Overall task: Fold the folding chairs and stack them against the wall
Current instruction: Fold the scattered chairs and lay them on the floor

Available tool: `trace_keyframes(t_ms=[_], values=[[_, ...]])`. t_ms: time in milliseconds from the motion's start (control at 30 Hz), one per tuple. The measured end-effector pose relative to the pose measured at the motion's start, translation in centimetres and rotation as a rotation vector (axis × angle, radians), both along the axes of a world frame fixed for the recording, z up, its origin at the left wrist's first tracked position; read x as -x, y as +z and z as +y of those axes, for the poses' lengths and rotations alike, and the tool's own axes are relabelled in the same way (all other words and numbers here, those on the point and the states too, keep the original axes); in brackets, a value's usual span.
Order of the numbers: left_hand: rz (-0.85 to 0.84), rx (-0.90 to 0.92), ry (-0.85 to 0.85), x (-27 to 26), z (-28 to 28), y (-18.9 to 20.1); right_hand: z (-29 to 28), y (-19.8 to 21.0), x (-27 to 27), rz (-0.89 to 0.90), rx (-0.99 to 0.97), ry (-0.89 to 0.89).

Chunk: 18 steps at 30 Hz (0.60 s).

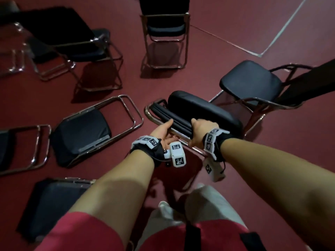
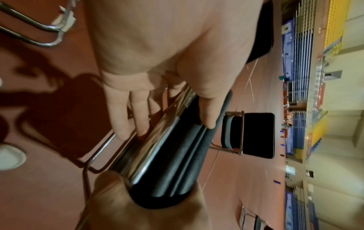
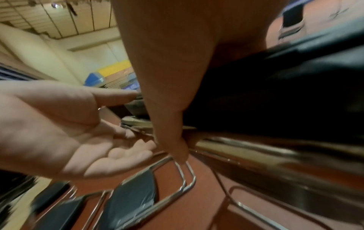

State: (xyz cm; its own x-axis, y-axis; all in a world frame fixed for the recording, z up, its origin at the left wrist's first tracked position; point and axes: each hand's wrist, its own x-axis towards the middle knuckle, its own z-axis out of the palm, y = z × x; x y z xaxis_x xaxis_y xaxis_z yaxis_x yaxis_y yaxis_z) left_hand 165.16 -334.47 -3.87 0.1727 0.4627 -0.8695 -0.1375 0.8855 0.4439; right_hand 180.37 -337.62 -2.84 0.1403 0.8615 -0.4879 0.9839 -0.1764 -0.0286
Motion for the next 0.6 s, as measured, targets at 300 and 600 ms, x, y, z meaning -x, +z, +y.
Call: trace_keyframes(t_ms=[300,600], values=[[-0.089,0.113,0.279,-0.9,-8.9,0.7,-4.8,-1.7,-0.7,0.139,0.09,0.215],[-0.118,0.123,0.467,-6.4,-16.2,-3.1,-8.6,-3.3,-3.7,0.222,0.154,0.259]])
